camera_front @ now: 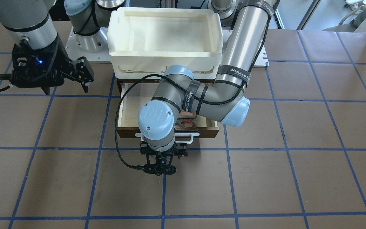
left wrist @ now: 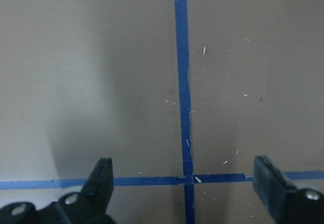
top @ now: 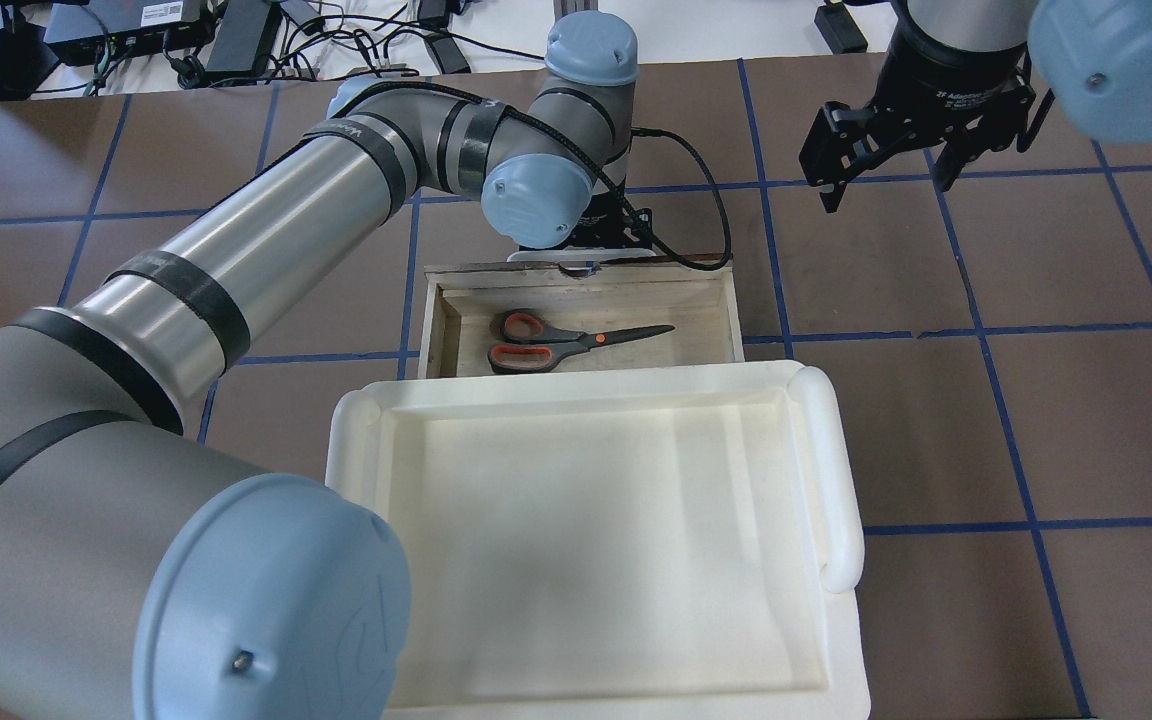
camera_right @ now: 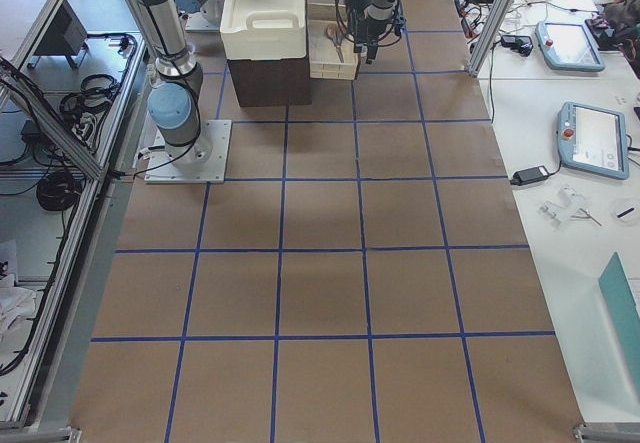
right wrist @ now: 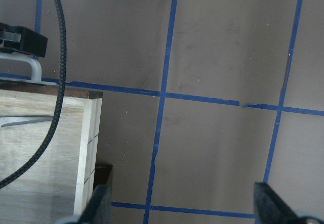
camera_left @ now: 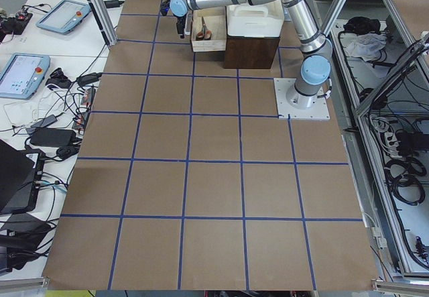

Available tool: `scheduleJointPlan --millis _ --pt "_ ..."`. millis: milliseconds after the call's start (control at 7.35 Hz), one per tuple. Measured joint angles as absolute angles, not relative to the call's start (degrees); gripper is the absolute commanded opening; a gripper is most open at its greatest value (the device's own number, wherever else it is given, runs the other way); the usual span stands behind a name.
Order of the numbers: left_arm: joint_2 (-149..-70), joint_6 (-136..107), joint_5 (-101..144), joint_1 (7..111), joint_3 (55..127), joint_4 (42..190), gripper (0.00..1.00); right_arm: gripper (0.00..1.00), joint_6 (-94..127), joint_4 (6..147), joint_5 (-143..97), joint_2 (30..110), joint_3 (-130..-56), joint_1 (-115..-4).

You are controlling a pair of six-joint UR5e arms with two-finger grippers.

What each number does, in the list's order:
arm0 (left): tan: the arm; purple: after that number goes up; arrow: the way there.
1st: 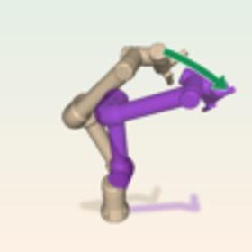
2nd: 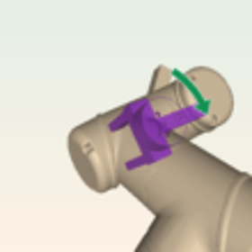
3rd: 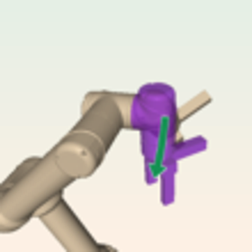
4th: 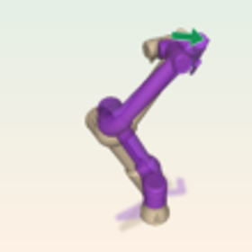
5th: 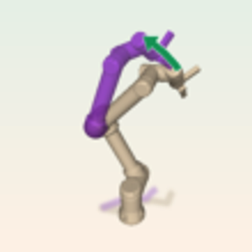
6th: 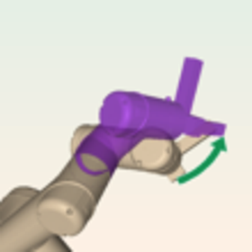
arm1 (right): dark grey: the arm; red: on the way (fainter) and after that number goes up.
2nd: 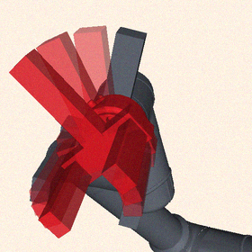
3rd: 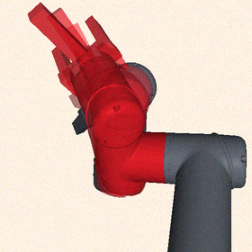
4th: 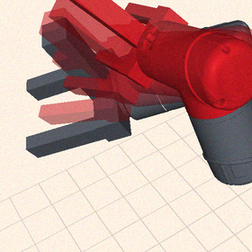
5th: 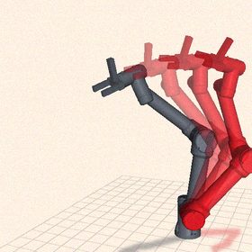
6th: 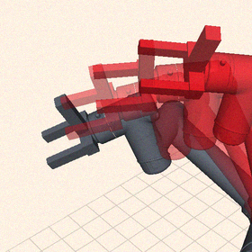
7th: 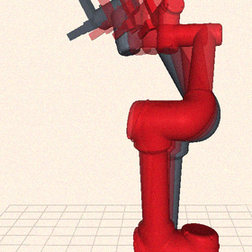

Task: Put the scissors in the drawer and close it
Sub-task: 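Push the drawer closed with the left gripper, away from the robot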

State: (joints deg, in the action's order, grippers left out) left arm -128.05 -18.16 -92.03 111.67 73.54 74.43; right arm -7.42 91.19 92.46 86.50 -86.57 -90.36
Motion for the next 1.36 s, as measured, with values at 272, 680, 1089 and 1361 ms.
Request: scheduleJointPlan --millis 272,680,1089,1361 --pt "-126.94 -18.19 -91.28 112.04 73.96 75.51 1.0 1.0 -7.44 91.21 92.48 86.49 -86.57 -90.33" --pt "-124.5 -18.19 -89.7 112.5 75.94 76.24 1.0 1.0 -7.61 91.11 92.47 86.33 -86.57 -89.64" --pt "-121.48 -17.89 -89.7 112.57 79.5 77.45 1.0 1.0 -7.72 91.31 92.28 86.19 -86.57 -88.5" --pt "-120.0 -17.56 -89.79 112.56 82.36 77.76 1.0 1.0 -7.71 91.34 92.33 86.33 -86.57 -88.44"
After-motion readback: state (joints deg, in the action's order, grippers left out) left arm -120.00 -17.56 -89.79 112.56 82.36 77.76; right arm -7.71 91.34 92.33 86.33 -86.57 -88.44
